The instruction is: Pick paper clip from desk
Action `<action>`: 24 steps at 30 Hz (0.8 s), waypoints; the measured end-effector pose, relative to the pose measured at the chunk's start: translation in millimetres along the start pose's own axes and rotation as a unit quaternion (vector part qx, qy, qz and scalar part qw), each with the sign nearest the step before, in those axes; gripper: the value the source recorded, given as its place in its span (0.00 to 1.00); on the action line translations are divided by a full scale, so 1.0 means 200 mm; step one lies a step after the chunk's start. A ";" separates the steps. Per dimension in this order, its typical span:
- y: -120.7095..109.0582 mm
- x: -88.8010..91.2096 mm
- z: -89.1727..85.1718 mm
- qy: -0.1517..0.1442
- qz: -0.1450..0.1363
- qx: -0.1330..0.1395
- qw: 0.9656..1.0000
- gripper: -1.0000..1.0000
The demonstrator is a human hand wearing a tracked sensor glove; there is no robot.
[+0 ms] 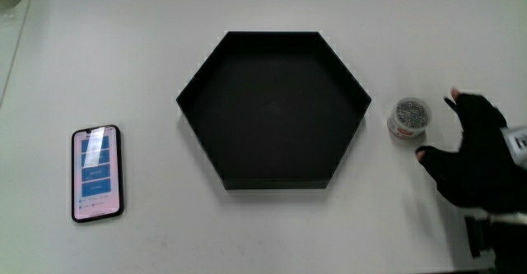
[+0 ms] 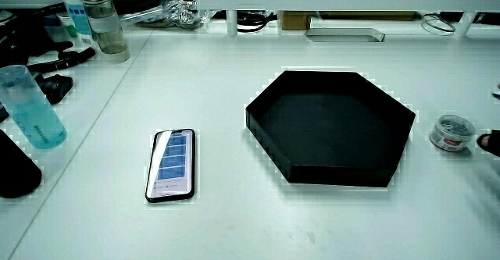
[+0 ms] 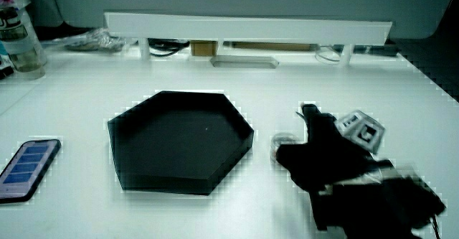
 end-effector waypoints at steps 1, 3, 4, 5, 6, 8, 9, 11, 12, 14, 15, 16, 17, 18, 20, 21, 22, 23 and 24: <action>0.00 -0.03 0.01 -0.017 -0.007 -0.003 1.000 0.50; 0.03 -0.04 0.01 -0.033 -0.023 -0.013 0.999 0.50; 0.04 -0.04 0.00 -0.034 -0.023 -0.023 0.999 0.50; 0.06 -0.03 -0.01 -0.044 -0.041 -0.024 0.998 0.50; 0.06 -0.04 -0.02 -0.052 -0.034 -0.027 0.998 0.50; 0.07 -0.04 -0.03 -0.064 -0.042 -0.044 0.996 0.50; 0.08 -0.04 -0.04 -0.062 -0.042 -0.048 0.996 0.50; 0.11 -0.03 -0.05 -0.071 -0.053 -0.067 0.994 0.58; 0.10 -0.04 -0.05 -0.069 -0.050 -0.070 0.994 0.62; 0.11 -0.04 -0.06 -0.057 -0.043 -0.064 0.995 0.69; 0.12 -0.03 -0.07 -0.063 -0.048 -0.059 0.995 0.73; 0.12 -0.04 -0.07 -0.066 -0.048 -0.044 0.996 0.77; 0.13 -0.03 -0.08 -0.068 -0.056 -0.045 0.995 0.81; 0.13 -0.03 -0.08 -0.055 -0.053 -0.035 0.996 0.85; 0.14 -0.03 -0.08 -0.057 -0.045 -0.022 0.997 0.92; 0.14 -0.04 -0.07 -0.053 -0.043 -0.014 0.998 0.96; 0.13 -0.05 -0.07 -0.055 -0.039 -0.008 0.998 1.00; 0.15 -0.05 -0.08 -0.055 -0.042 0.004 0.998 1.00; 0.15 -0.05 -0.07 -0.050 -0.037 0.010 0.998 1.00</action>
